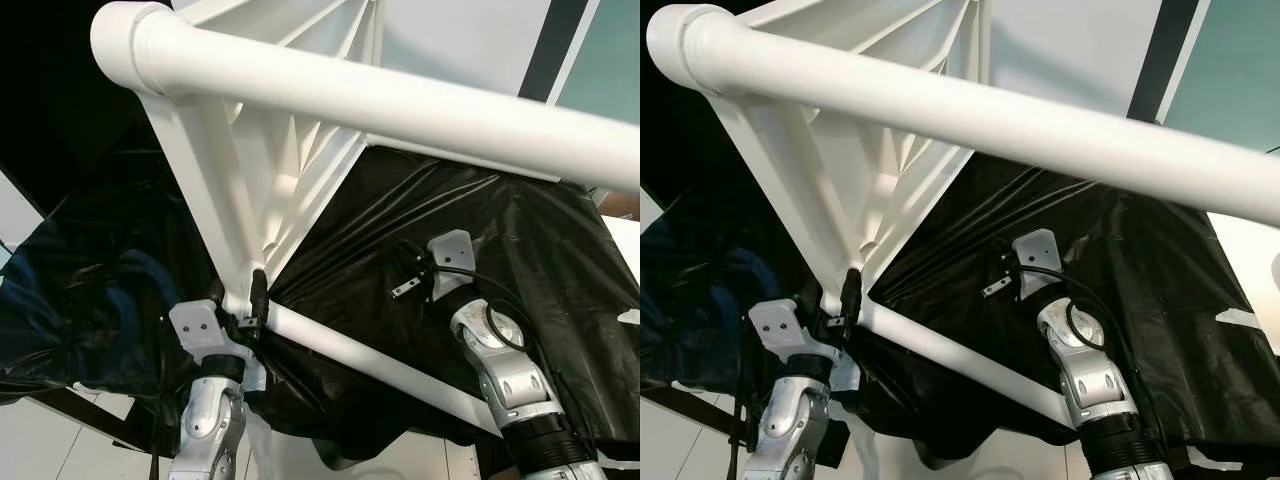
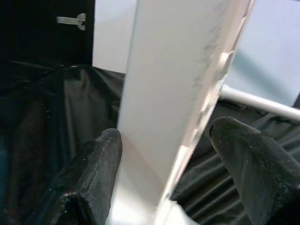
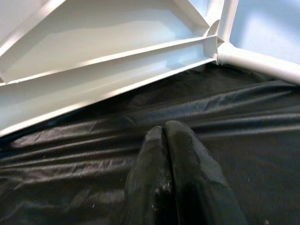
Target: Building children table
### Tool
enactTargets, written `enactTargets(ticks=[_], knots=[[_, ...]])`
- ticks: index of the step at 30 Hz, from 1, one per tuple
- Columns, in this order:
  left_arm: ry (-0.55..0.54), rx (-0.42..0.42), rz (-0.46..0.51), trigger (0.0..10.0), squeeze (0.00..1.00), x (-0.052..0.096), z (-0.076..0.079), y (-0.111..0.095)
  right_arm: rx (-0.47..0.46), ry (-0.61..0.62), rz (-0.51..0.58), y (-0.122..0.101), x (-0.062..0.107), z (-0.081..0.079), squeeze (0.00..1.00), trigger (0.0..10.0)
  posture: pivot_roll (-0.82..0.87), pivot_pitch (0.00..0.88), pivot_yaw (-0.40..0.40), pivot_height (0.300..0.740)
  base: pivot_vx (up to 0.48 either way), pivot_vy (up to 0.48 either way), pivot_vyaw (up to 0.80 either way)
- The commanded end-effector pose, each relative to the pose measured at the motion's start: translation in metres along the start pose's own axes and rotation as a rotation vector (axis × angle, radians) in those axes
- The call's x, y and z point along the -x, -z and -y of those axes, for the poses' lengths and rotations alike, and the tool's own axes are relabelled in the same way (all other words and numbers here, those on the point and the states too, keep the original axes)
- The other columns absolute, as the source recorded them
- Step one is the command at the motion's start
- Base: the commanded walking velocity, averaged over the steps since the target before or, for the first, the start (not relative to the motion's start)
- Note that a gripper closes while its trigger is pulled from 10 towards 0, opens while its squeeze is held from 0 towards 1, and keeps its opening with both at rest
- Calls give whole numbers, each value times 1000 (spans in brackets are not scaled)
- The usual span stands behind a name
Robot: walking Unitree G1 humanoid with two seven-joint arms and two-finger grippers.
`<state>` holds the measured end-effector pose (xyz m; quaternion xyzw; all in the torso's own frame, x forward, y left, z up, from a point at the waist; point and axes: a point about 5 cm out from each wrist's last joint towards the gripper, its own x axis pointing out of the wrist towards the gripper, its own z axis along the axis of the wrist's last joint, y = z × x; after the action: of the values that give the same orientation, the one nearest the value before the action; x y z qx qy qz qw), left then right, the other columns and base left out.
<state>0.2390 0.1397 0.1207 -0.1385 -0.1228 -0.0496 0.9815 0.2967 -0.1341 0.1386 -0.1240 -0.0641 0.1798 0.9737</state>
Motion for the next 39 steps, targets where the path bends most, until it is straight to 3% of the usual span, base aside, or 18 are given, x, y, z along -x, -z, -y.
enactTargets(ticks=[1,6,9,14,18,21,22,25,26,27,30,39], knots=[[359,15,7,10000,0,2,21,-5,-22,-1,-27,6,2,-3,0,10000,49,0,73,740,0,0,0],[473,56,12,10000,0,5,28,-18,-29,6,-38,10,3,-5,0,10000,45,0,82,740,0,0,0],[488,61,7,10000,0,6,29,-19,-30,9,-41,10,2,-4,0,10000,45,0,85,740,0,0,0],[472,64,-8,10000,0,8,24,-18,-18,17,-29,7,0,-3,0,10000,45,0,88,740,0,0,0],[424,48,-22,10000,0,11,15,-15,49,-20,16,0,2,-8,0,10000,44,0,89,740,0,0,0],[481,87,-160,10000,0,28,9,-6,50,-27,-43,14,15,-9,0,10000,45,0,83,740,0,0,0],[481,87,-160,10000,0,28,9,-6,50,-27,-43,14,15,-9,0,10000,45,0,83,740,0,0,0],[640,181,-356,10000,0,53,8,1,43,-27,-61,17,20,-6,0,10000,43,0,83,740,0,0,0],[640,181,-356,10000,0,53,8,1,43,-27,-61,17,20,-6,0,10000,43,0,83,740,0,0,0],[737,233,-453,10000,0,67,8,0,41,-25,-58,15,18,-4,0,10000,43,0,83,740,0,0,0],[843,288,-558,10000,0,80,7,-1,44,-8,-59,16,15,0,0,10000,37,0,88,740,0,0,0],[889,262,-631,10000,0,76,8,7,48,10,-48,13,12,2,0,10000,38,0,94,740,0,0,0]])
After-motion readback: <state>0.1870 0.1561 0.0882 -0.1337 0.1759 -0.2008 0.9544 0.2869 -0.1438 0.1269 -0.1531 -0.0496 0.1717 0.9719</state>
